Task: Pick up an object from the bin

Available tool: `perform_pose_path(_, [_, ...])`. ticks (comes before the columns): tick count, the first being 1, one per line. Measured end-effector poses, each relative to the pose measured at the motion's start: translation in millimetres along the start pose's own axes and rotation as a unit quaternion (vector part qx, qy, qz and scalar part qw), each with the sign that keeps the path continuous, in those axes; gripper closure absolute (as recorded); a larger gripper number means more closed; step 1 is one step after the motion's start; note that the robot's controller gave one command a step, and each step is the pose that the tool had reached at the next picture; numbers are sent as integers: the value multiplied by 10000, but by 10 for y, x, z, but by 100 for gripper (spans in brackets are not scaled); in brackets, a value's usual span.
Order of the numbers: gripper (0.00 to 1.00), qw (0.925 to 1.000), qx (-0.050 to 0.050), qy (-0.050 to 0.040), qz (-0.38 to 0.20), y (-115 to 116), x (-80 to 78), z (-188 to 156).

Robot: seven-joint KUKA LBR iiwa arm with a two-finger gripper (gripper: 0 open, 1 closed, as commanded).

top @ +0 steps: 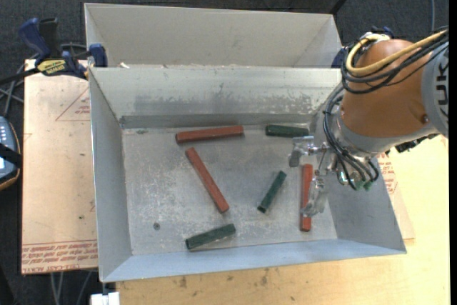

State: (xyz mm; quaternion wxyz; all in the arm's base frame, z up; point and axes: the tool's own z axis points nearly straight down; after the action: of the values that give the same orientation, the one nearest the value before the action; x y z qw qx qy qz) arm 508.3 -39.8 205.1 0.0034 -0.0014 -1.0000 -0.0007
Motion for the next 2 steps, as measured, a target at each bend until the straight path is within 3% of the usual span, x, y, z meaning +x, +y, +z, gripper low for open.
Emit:
perform_pose_path(1, [0, 10000, 4, -37, -10, 2, -16, -34])
perform_pose_path(2, [0, 9938, 16, -81, -1107, 67, -153, 430])
